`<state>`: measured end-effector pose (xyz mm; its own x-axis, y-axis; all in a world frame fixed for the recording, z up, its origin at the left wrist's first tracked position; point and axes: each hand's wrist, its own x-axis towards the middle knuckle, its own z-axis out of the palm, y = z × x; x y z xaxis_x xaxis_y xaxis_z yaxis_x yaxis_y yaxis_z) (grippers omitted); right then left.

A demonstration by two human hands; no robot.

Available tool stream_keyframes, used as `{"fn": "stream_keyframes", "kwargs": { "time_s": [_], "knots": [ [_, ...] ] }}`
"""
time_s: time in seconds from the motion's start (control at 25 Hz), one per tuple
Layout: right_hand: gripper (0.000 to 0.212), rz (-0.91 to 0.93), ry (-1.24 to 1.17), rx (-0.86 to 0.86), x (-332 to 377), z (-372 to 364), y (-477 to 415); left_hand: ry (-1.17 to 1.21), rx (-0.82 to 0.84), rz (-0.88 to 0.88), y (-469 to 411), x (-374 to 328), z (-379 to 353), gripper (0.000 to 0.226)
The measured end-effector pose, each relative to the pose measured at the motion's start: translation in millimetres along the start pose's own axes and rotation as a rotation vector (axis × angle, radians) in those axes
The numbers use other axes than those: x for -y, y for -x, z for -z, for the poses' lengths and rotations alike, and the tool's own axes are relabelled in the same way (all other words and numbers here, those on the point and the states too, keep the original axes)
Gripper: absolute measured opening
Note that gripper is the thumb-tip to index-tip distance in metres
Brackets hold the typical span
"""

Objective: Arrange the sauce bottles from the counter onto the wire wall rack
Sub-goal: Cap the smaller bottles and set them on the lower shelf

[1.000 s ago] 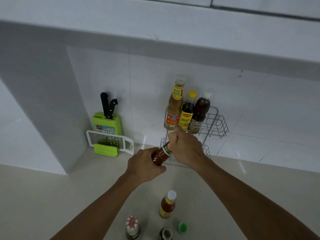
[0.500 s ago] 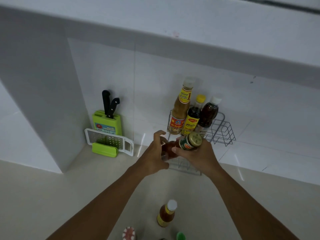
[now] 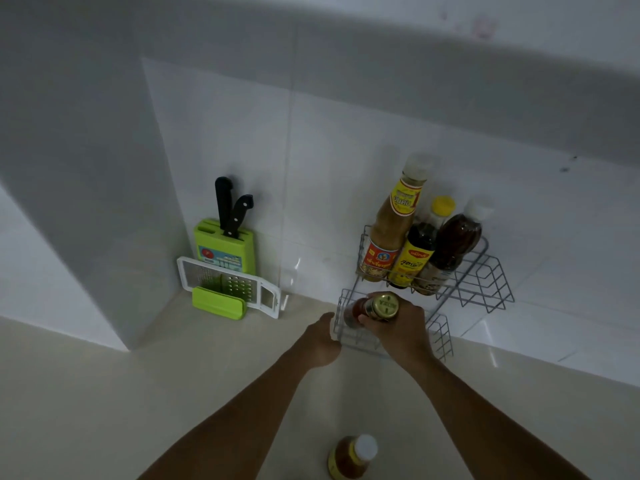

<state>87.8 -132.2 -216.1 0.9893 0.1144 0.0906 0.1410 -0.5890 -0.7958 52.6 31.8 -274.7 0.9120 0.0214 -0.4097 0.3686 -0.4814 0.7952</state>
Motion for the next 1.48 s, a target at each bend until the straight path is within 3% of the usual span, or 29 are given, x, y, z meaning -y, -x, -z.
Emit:
{"fn": "stream_keyframes", "kwargs": {
  "time_s": [0.32,0.52,0.8,1.12,1.24,1.32,1.4,1.48],
  "knots": [
    [0.038,-0.086,0.037,0.108,-12,-17,-39,-0.047,0.073,0.028,-16,14,-11,0.088],
    [0.06,-0.035,0.078,0.165,-16,-22,-56,-0.02,0.125,0.036,-14,13,-12,0.095],
    [0.064,-0.072,0.21,0.295,-19,-23,-65,-0.031,0.145,0.004,-13,15,-7,0.092],
    [0.055,-0.15,0.082,0.342,-30,-17,-49,-0.058,0.147,-0.026,8,32,1,0.075],
    [0.057,-0.165,0.016,0.244,-15,-2,-28,-0.096,0.178,-0.052,28,33,5,0.065],
    [0.044,-0.118,-0.008,0.194,-2,10,0,-0.136,0.218,-0.068,43,34,7,0.062],
    [0.028,-0.078,0.025,0.283,11,18,32,-0.186,0.247,-0.076,58,36,9,0.061],
    [0.022,-0.078,0.141,0.5,20,25,65,-0.239,0.283,-0.075,71,38,7,0.06]
  ]
}}
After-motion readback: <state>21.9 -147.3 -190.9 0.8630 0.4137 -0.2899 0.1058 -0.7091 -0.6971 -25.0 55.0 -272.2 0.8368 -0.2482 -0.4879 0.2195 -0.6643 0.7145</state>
